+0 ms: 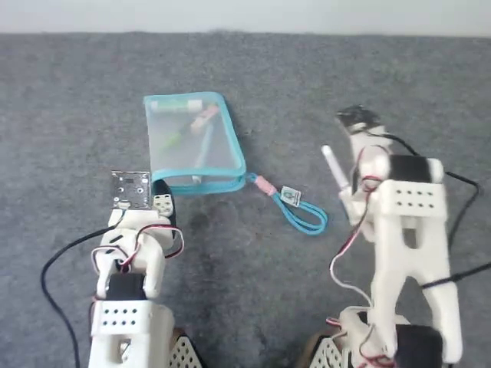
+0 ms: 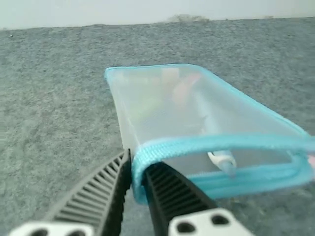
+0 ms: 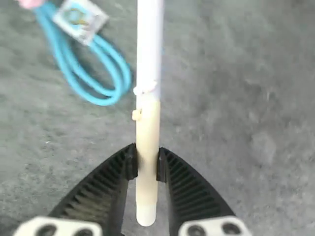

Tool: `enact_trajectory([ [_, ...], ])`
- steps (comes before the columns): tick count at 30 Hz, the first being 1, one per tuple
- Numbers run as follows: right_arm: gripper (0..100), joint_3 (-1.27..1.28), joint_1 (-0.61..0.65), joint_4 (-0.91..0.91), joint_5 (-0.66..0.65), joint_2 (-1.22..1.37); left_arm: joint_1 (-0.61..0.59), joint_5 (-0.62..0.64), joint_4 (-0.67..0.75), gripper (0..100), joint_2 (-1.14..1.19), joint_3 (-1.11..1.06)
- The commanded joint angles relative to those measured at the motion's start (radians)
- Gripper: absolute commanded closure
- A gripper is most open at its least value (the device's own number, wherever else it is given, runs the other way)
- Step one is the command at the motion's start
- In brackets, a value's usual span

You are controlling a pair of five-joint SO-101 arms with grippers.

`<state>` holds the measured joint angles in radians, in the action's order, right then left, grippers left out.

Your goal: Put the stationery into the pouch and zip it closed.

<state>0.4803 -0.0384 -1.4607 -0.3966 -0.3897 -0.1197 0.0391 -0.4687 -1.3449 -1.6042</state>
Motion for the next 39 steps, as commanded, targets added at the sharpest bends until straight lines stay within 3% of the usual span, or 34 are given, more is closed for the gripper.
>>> enact_trajectory([
  [1,99.2,-0.006,-0.054,0.059,-0.038,0.074,0.071,-0.021,0.002,99,-0.014,0.033],
  [10,98.7,-0.008,-0.139,0.231,-0.061,0.318,0.258,-0.104,-0.055,99,-0.015,0.010],
  [17,82.6,-0.009,-0.211,0.231,-0.071,0.321,0.256,-0.104,-0.054,99,-0.015,0.012],
  [26,81.6,0.015,-0.205,0.206,-0.075,0.318,0.256,-0.104,-0.054,99,-0.015,0.012],
  [32,81.6,0.051,-0.099,0.173,-0.203,0.318,0.256,-0.104,-0.054,99,-0.015,0.012],
  [39,81.6,0.075,-0.094,0.173,-0.356,0.329,0.255,-0.106,-0.054,99,-0.015,0.004],
])
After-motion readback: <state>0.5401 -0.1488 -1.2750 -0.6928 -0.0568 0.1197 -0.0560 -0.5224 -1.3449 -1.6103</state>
